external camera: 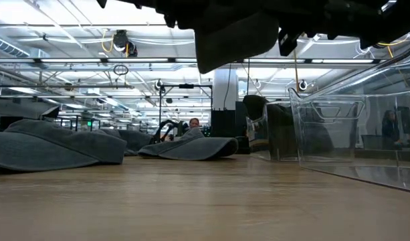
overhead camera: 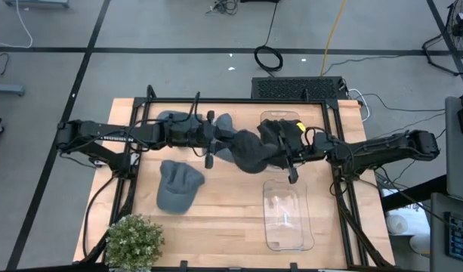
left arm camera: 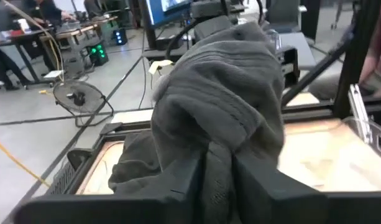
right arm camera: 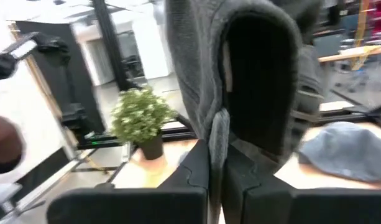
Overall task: Pick & Place hat
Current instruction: Put the black cap into the top transparent bin
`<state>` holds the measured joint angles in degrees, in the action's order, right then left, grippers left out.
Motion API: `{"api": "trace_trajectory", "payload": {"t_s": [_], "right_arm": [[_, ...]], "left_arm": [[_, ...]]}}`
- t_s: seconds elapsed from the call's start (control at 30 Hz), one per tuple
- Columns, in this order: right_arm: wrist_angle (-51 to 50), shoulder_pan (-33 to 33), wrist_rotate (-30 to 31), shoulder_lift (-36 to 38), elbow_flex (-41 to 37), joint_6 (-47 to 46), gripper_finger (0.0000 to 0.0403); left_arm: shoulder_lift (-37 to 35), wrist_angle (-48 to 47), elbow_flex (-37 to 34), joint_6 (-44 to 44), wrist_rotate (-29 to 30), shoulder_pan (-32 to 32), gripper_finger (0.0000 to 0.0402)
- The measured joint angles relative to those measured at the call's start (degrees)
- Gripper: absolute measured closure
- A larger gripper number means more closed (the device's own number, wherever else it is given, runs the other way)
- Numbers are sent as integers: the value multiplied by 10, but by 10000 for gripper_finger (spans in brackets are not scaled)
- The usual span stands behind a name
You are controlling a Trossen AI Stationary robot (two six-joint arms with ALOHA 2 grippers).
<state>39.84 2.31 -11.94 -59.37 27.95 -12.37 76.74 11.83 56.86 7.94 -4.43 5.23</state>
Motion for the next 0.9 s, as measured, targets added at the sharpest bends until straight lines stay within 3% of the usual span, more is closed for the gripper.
{"api": "trace_trajectory", "payload": {"t_s": [0.17, 0.33, 0.5, 0.7, 0.9], "right_arm": [[-60, 10, 24, 51, 0, 1, 401], [-172, 17, 112, 134, 0, -2, 401], [-319, 19, 226, 220, 0, -32, 402], [-433, 18, 165, 280, 0, -73, 402], [-500, 18, 103, 318, 0, -93, 402]], "left_arm": [[-22, -13, 0, -10, 0, 8, 226], [-57, -50, 0, -19, 0, 16, 130], [-105, -115, 0, -35, 0, 20, 68], [-141, -177, 0, -38, -1, 14, 32], [-141, -206, 0, -32, -1, 10, 21]]}}
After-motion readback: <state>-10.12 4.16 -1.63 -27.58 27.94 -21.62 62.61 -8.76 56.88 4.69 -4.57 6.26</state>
